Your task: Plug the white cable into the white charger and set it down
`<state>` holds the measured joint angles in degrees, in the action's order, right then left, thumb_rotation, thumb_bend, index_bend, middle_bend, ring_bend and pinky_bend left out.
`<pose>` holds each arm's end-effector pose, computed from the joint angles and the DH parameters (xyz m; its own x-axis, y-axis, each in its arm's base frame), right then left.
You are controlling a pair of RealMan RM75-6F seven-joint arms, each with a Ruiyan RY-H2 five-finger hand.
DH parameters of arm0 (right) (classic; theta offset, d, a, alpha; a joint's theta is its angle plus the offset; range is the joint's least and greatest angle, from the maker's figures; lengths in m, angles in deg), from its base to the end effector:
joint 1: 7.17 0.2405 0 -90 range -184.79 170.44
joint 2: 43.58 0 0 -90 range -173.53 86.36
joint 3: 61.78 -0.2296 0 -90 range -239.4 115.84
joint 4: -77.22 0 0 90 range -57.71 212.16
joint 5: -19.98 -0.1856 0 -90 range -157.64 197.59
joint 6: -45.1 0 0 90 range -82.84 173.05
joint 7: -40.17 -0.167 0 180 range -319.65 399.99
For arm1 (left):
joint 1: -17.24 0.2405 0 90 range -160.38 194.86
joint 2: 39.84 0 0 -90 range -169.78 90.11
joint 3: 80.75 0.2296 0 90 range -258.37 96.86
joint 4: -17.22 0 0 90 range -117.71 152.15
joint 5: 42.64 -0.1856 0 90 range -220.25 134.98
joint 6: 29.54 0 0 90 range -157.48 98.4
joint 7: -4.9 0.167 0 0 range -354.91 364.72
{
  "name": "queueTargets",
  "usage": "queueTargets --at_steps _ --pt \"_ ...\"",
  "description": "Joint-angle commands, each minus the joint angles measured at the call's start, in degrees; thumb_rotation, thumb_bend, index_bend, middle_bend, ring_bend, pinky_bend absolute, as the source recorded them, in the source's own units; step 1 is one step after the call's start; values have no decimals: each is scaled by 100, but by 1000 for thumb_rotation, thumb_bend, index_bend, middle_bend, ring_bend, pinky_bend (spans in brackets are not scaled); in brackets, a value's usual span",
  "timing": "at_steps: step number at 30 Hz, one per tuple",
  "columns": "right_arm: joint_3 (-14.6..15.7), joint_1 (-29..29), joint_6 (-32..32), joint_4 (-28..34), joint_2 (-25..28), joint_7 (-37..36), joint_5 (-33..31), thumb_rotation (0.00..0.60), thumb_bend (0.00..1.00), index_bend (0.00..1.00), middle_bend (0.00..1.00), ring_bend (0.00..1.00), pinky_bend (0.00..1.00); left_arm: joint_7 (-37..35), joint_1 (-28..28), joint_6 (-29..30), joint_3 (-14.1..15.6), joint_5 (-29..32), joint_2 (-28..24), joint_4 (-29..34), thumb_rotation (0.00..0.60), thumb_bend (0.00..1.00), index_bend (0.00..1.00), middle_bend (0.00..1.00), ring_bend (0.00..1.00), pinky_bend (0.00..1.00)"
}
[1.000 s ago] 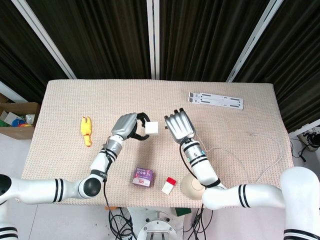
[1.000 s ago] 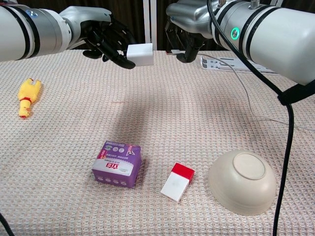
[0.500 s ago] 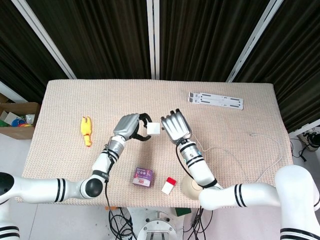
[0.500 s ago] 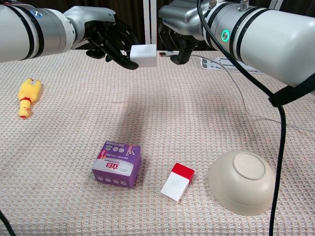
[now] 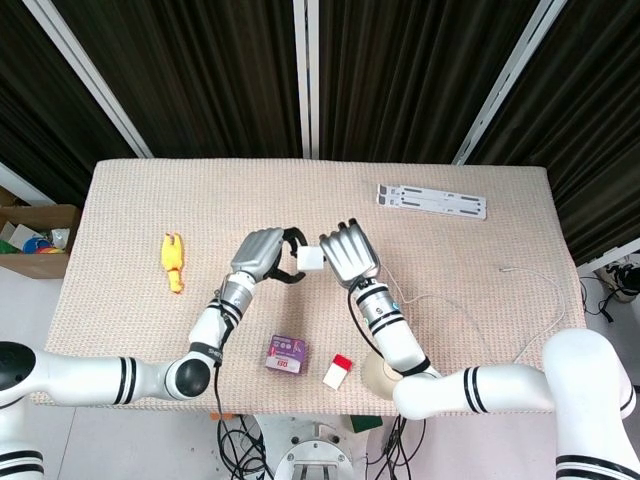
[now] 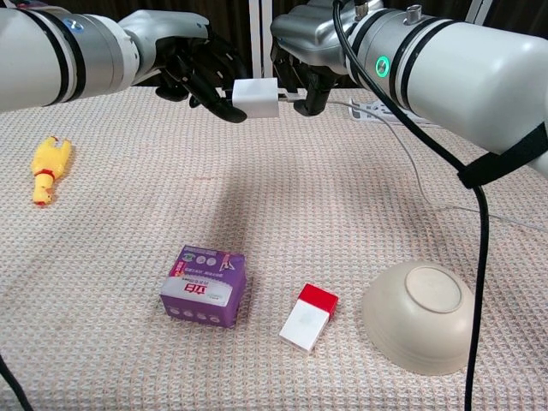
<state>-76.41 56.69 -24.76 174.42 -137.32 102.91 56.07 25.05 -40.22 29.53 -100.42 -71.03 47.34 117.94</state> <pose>0.0022 -0.3458 -0.0056 0.7266 -0.0280 0.6865 -0.6293 -0.4279 0.6487 -0.0330 0.3525 0.0054 0.0171 0.4406 0.8975 0.9889 -0.1399 0.0498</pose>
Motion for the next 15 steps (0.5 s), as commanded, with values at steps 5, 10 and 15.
queueTargets --at_steps 5,10,15 --pt "-4 50 -16 18 -12 29 -106 600 1000 648 609 401 436 217 -88 160 50 68 66 -11 600 350 560 472 733 944" --pt "-2 103 -41 11 -49 83 -190 600 1000 647 611 405 437 534 -179 453 92 140 159 -51 600 350 560 472 733 944" --pt "-13 148 -53 -9 -89 100 -276 600 1000 643 611 406 437 830 -249 671 108 285 250 -66 600 350 560 474 733 944"
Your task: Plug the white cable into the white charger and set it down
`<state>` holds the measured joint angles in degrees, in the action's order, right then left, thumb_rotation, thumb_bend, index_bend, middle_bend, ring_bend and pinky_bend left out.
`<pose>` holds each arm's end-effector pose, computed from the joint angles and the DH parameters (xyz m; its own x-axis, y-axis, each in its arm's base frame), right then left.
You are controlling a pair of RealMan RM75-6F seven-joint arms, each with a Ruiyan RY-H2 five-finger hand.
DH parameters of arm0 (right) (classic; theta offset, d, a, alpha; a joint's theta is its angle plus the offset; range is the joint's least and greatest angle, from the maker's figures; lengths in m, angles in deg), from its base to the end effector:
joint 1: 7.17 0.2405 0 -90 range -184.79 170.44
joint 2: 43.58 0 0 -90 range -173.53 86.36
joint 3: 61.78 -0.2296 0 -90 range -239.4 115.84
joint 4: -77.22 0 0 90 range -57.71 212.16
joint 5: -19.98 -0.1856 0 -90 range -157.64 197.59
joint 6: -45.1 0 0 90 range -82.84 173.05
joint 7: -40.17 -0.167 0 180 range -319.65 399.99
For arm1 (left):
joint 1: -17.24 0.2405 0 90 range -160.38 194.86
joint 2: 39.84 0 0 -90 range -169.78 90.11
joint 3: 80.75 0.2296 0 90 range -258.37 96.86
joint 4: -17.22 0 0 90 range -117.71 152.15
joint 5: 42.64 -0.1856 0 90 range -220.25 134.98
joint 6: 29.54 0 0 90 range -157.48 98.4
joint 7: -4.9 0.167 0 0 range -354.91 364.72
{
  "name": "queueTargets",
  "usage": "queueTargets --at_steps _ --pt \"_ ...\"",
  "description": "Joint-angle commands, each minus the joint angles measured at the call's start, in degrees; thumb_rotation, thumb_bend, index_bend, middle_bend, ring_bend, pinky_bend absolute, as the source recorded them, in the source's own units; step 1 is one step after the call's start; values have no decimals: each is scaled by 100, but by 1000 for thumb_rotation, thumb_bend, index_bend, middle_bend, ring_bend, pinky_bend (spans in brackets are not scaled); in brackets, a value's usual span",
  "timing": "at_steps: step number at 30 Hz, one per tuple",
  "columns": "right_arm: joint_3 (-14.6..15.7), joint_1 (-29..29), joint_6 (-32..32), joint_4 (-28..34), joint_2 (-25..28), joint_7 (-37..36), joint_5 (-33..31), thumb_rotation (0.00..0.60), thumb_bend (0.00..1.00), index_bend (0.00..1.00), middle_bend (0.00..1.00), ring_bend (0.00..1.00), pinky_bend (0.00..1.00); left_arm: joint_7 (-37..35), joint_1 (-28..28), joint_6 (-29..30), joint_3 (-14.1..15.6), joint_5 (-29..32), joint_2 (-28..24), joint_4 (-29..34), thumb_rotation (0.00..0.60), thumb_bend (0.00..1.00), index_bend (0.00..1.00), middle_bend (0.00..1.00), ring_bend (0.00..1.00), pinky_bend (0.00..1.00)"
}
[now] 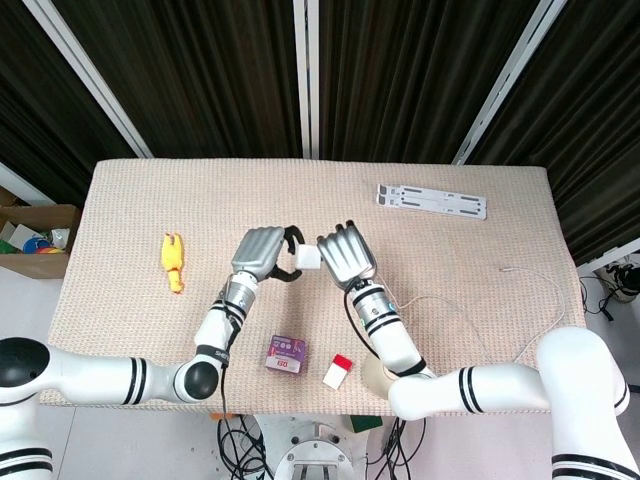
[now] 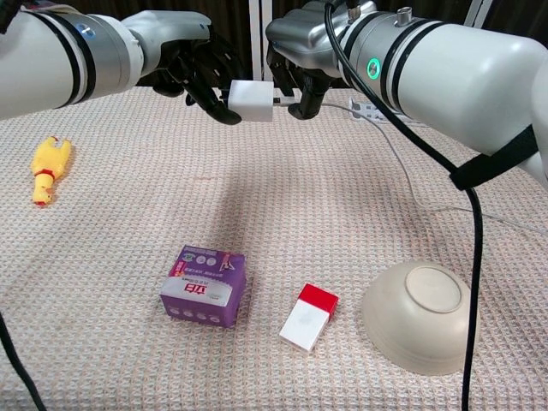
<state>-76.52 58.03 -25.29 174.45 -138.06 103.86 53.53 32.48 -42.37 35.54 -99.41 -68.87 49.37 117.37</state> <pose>0.0052 -0.3446 -0.0102 0.7322 -0.0478 0.6794 -0.6303 -0.4256 0.6493 -0.0318 0.3541 0.0049 0.1321 0.3758 0.9172 0.9850 -0.1537 -0.0789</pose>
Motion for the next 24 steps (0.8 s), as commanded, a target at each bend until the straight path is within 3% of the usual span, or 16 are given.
queueTargets --at_steps 1,12,24 --pt "-7 21 -1 -23 -19 0 -29 600 1000 643 611 406 437 107 -38 78 2 87 58 -8 600 350 560 474 733 945" --pt "-13 90 44 -196 -142 -95 -76 600 1000 636 610 406 437 -53 26 -66 -170 221 87 -14 600 350 560 475 733 945" --pt "-46 125 82 -303 -194 -186 -130 600 981 626 601 405 438 65 -6 -32 -171 273 167 -95 599 350 560 475 733 946"
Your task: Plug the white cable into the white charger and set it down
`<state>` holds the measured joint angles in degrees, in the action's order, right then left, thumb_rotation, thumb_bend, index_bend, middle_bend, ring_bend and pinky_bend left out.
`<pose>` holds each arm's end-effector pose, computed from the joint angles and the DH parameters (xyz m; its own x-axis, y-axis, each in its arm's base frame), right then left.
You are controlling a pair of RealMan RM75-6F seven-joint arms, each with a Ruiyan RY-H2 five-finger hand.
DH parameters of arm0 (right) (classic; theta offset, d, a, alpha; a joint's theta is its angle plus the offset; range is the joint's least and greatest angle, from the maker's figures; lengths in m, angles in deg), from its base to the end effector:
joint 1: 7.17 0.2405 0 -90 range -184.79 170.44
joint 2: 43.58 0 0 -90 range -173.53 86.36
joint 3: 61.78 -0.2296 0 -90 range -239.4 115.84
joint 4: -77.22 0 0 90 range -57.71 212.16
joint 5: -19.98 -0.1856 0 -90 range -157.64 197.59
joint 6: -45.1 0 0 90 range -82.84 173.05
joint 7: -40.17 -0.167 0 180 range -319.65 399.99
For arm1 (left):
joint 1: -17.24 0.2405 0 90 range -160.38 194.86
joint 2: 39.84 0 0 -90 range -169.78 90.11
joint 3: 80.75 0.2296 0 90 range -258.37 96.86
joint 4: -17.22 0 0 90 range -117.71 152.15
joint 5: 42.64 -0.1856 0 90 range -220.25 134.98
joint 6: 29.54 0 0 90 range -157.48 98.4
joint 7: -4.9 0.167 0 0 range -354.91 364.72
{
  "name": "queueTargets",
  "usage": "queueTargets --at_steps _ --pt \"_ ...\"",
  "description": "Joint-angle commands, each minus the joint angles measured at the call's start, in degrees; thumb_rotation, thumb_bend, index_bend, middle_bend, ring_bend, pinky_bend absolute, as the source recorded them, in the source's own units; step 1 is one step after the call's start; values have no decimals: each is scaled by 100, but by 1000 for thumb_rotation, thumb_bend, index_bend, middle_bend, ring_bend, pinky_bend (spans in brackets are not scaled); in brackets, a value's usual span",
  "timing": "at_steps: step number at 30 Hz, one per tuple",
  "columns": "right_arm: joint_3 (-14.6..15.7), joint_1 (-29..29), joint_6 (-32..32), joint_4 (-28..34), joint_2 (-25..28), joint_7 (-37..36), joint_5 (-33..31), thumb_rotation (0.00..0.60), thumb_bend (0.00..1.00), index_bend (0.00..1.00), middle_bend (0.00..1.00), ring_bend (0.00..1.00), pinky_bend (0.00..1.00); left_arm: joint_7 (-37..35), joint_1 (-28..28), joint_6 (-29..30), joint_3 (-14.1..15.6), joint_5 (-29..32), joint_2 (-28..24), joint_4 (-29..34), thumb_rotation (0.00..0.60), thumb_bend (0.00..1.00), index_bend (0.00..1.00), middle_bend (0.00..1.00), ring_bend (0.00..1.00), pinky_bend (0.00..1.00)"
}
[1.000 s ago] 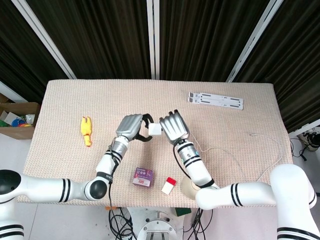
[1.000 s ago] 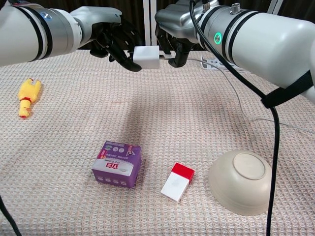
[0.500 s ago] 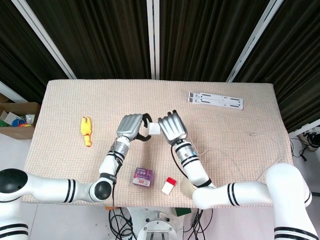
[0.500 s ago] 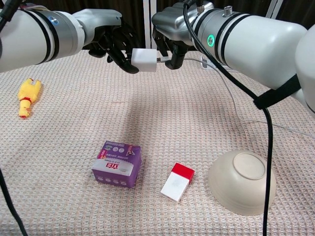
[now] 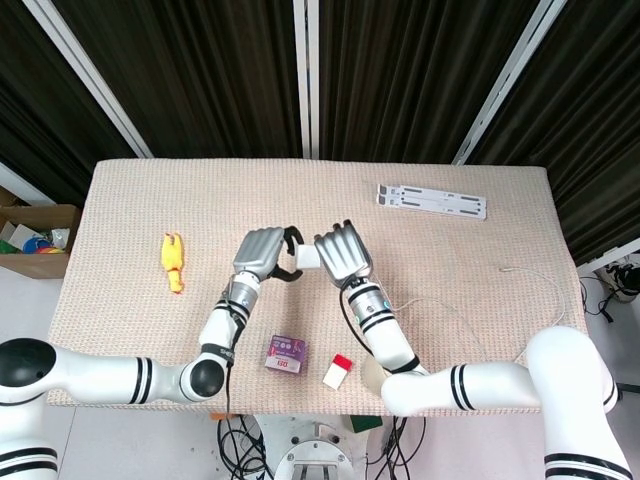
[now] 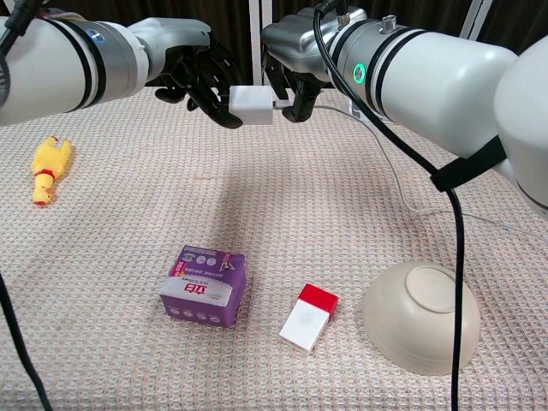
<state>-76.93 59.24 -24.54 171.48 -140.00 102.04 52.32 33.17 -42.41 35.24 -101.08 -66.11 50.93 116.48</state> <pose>0.0080 -0.3488 -0.0187 0.7144 -0.0687 0.6963 -0.6540 -0.4192 0.6297 -0.0313 0.3546 -0.0015 0.0956 0.3968 0.9129 0.9921 -0.1128 -0.0549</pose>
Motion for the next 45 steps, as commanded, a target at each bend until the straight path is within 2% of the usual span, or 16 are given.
queueTargets --at_steps 1,7,10,18,21,25,34,37,40,45 --pt "-6 9 11 -13 -4 -6 -14 600 962 622 598 405 438 -10 0 -8 -7 -5 20 -11 599 350 560 475 733 946" --pt "-30 18 28 -75 -51 -92 -13 600 797 598 584 405 437 -8 -2 -32 -22 -8 49 -31 600 350 560 474 733 946" --pt "-30 23 29 -96 -66 -108 -9 600 769 590 582 405 437 -12 -2 -32 -38 -5 60 -33 599 350 560 474 733 946" --pt "-27 17 -22 -95 -89 -119 -22 600 615 552 567 405 437 15 12 -14 -34 -22 53 -31 600 350 560 474 733 946" --pt "-18 -14 -76 -46 -60 -132 -11 600 494 483 534 395 435 22 34 -8 4 -91 41 -50 599 350 560 474 733 946" --pt "17 -83 -171 102 36 -117 -19 600 361 387 434 368 406 -21 93 -81 79 -234 -2 -64 599 350 556 469 731 945" --pt "143 -318 -282 375 190 -314 62 600 190 183 280 305 373 -151 165 -217 163 -501 22 -203 599 349 553 465 731 944" --pt "176 -404 -312 499 235 -432 155 600 175 103 228 264 351 -102 141 -223 223 -577 110 -363 598 348 552 464 731 943" --pt "208 -494 -326 659 313 -563 271 600 155 21 156 170 295 -71 114 -288 292 -606 248 -610 599 347 552 463 729 942" --pt "321 -664 -262 821 405 -884 582 600 126 0 63 14 167 -169 42 -594 302 -516 615 -1217 599 342 552 457 723 941"
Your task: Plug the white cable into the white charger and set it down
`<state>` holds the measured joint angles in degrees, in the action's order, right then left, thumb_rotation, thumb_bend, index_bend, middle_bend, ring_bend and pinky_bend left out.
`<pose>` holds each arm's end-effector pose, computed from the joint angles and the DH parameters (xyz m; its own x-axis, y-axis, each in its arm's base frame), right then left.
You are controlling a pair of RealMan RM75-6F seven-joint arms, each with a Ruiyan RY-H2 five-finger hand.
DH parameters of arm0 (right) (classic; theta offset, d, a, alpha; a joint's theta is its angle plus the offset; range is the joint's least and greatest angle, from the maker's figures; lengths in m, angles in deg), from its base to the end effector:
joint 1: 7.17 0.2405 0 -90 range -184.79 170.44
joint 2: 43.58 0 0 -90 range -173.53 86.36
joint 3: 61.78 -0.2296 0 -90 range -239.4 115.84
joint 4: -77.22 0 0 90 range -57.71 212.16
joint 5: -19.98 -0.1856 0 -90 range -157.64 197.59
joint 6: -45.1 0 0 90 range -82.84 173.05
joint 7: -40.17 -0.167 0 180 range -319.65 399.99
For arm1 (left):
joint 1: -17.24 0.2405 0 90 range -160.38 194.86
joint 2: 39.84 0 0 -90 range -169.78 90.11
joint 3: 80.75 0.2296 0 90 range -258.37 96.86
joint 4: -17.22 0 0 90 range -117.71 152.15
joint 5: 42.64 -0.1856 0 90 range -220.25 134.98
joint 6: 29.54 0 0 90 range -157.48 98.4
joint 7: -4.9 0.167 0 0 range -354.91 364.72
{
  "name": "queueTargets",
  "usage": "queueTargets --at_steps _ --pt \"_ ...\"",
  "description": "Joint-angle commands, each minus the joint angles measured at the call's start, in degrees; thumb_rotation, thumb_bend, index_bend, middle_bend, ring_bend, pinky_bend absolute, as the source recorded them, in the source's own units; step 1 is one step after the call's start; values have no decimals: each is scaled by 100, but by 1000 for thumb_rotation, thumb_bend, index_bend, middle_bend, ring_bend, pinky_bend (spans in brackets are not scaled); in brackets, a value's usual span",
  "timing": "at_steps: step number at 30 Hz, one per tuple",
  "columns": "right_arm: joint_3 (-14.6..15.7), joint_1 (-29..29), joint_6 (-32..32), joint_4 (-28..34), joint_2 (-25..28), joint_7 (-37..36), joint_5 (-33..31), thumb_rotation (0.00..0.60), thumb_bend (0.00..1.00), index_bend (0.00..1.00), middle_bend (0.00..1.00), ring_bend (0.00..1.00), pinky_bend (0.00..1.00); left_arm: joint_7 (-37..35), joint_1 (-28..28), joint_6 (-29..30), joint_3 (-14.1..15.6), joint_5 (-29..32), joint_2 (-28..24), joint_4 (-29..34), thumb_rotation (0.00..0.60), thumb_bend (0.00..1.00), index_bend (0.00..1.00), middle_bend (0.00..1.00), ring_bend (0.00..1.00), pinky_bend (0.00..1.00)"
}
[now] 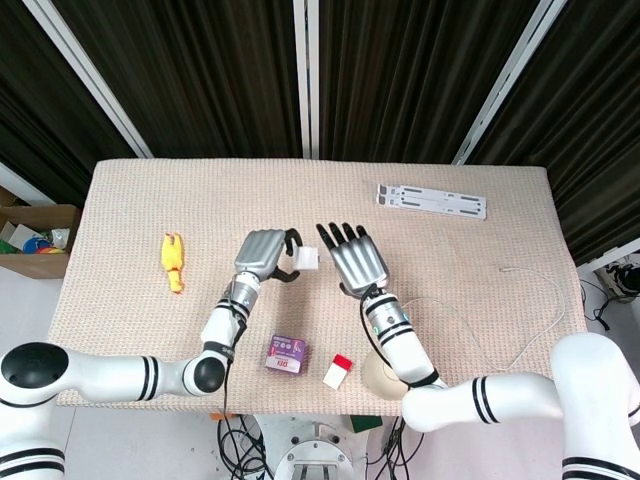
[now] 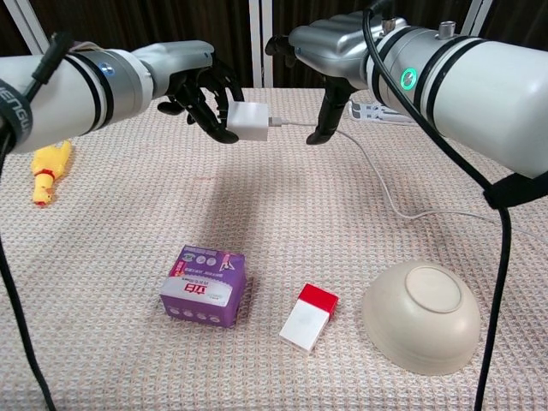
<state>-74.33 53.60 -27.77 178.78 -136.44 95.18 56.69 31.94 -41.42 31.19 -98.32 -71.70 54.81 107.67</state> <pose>-0.0148 -0.3310 -0.0034 0.6275 -0.1228 0.7689 -0.7405 -0.3993 0.5405 -0.0473 0.3630 -0.0219 0.1709 0.3853 0.9068 0.9808 -0.1542 -0.1193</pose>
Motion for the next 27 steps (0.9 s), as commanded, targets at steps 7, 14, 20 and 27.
queueTargets --at_steps 7,14,20,27 --pt "227 -409 131 458 340 -716 648 600 98 0 66 0 149 191 -223 -537 222 135 844 -1488 597 309 503 432 676 926" --pt "421 -962 -178 919 1075 -1185 1095 600 97 0 89 0 149 362 -120 -373 440 -372 867 -1786 582 221 268 257 300 600" --pt "678 -1597 -449 1248 1920 -1728 1470 600 98 0 105 0 149 239 367 81 716 -1132 69 -1074 509 191 236 217 249 476" --pt "1159 -2483 -596 951 2896 -3060 2559 600 169 0 153 0 150 -248 1384 1215 1338 -2650 -1411 -97 521 190 240 234 237 428"
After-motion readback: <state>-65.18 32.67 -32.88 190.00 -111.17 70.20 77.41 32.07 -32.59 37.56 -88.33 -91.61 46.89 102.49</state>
